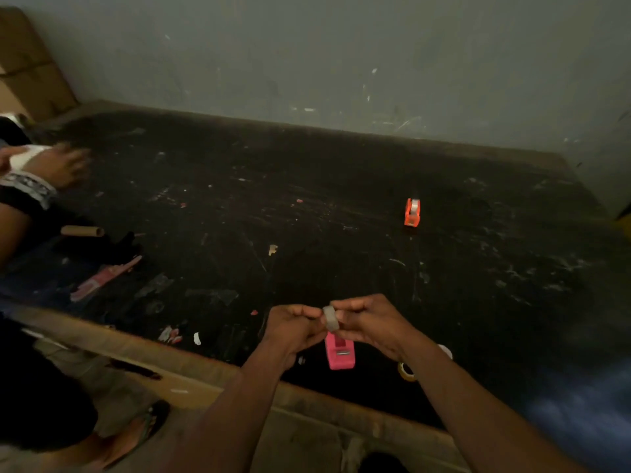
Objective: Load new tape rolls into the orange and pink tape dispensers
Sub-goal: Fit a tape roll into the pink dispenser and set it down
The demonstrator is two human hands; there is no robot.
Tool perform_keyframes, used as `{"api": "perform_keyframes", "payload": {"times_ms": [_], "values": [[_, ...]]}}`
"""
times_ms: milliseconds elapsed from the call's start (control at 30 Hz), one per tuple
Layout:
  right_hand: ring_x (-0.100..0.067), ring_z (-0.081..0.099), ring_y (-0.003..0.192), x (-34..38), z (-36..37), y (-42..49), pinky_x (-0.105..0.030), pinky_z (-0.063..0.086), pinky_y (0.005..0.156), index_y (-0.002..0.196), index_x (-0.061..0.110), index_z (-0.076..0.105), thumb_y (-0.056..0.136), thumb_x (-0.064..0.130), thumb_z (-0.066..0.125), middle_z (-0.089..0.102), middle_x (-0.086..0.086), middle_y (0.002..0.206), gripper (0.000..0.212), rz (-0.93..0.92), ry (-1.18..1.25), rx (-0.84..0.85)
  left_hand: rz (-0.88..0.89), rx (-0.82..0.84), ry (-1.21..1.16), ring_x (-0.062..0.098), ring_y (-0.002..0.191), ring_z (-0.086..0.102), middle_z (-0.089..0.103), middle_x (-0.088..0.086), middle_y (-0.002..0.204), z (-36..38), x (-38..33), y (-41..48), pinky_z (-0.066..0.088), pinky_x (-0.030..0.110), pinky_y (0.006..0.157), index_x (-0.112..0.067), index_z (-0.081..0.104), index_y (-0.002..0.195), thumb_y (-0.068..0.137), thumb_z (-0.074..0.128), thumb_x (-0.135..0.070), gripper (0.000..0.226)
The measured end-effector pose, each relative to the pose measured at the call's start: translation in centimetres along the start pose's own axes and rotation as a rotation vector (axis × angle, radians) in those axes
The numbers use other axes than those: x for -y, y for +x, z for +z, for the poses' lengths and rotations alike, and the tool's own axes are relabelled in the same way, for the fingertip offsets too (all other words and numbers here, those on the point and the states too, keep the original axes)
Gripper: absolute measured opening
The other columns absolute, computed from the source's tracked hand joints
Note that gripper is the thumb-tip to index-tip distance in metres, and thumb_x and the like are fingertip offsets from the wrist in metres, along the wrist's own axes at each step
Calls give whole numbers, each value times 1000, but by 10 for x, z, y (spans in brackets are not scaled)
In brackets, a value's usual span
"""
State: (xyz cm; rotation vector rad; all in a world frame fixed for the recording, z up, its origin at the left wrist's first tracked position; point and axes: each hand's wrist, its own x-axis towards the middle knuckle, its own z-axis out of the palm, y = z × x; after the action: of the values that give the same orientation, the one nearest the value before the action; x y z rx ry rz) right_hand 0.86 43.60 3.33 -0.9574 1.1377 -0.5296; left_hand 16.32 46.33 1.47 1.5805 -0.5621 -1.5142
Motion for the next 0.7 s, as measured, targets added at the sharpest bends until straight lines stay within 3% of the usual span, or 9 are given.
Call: {"api": "perform_keyframes", "payload": {"times_ms": [200, 333, 500, 700], "values": [[-29, 65, 113, -7, 1, 3, -30, 59, 81, 125, -1, 58, 92, -5, 56, 64, -20, 123, 34, 16, 17, -20, -63, 56, -61, 23, 78, 67, 66, 18, 88, -7, 8, 8, 58, 25, 52, -2, 61, 84, 87, 57, 16, 19], [-22, 68, 107, -1, -9, 16, -35, 58, 89, 120, 8, 64, 91, -3, 58, 66, -14, 123, 32, 30, -24, -22, -54, 37, -47, 24, 82, 68, 67, 18, 97, 0, -4, 17, 60, 28, 56, -3, 64, 85, 87, 60, 13, 17], [-25, 66, 110, 10, -27, 26, -33, 57, 89, 123, 0, 61, 92, -7, 53, 66, -18, 121, 33, 18, 46, -54, -51, 43, 15, 25, 89, 69, 70, 17, 101, 19, -19, 31, 59, 32, 74, -7, 67, 85, 86, 64, 9, 16], [-24, 69, 104, 3, -35, 39, -30, 59, 84, 117, -3, 64, 90, -9, 57, 68, -19, 115, 29, 87, 25, -105, -99, 53, 45, 22, 78, 68, 68, 14, 89, 26, -13, 46, 61, 27, 61, -6, 65, 86, 87, 62, 9, 15]]}}
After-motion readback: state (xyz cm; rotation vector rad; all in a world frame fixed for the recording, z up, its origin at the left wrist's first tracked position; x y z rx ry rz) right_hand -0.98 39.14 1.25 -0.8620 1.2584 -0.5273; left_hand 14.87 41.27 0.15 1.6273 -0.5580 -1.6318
